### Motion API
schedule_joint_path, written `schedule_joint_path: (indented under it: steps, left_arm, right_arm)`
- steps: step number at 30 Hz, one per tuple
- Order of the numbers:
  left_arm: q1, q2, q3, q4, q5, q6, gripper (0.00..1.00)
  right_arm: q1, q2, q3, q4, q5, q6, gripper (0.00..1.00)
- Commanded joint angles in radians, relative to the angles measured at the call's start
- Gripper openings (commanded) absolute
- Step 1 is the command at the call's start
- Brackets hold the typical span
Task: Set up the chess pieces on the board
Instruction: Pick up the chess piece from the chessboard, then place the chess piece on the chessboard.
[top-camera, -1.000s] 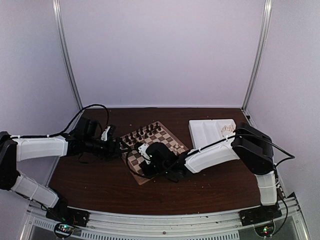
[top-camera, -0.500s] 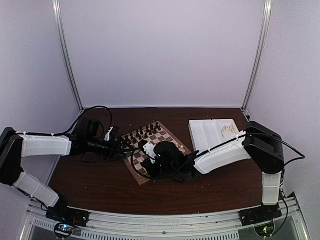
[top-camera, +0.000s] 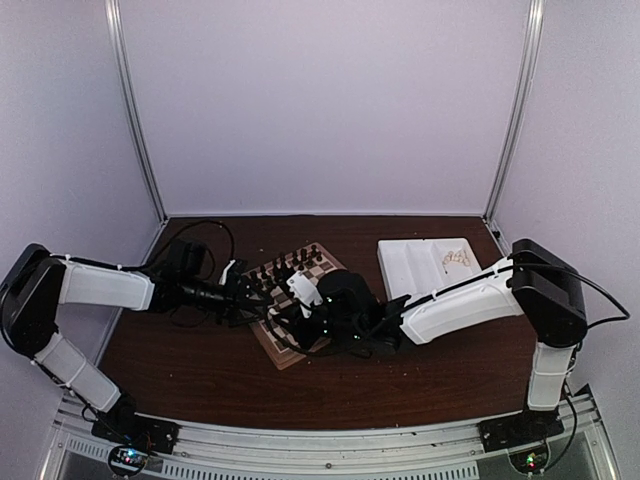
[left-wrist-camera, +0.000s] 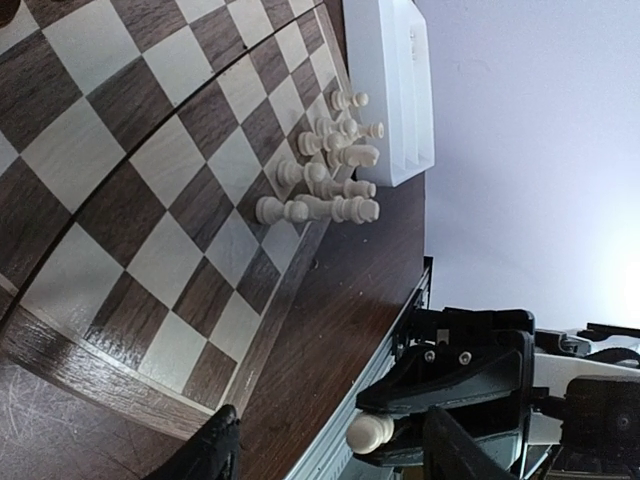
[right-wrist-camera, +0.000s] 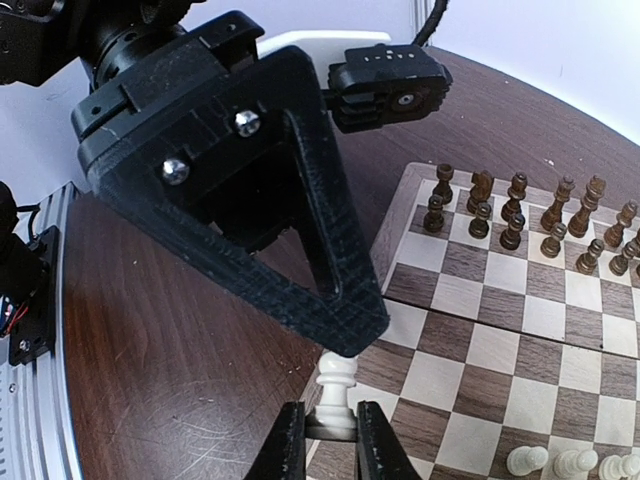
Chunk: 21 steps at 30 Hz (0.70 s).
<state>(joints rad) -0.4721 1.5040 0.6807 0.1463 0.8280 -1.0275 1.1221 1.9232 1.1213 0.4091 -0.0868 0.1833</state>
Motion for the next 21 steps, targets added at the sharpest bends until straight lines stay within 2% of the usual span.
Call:
schedule_joint_path:
  steps: [1,6,12,17,21]
  left_arm:
    - [0.007,0.027,-0.008,0.121,0.079,-0.063,0.60]
    - [0.006,0.050,-0.020,0.180,0.106,-0.101,0.48]
    - [0.000,0.068,-0.023,0.194,0.125,-0.116,0.44]
    - [-0.003,0.073,-0.021,0.192,0.127,-0.121,0.23]
    - [-0.009,0.074,-0.020,0.190,0.120,-0.122,0.22]
  right_arm:
    - [0.010,-0.023,-0.007,0.025,-0.043,-0.010,0.14]
    - [0.009,-0.020,-0.002,0.024,-0.054,-0.011,0.14]
    - [0.010,-0.015,0.006,0.022,-0.055,-0.013,0.14]
    - [0.010,-0.005,0.015,0.015,-0.049,-0.013,0.14]
    - [0.009,0.002,0.018,0.010,-0.040,-0.011,0.14]
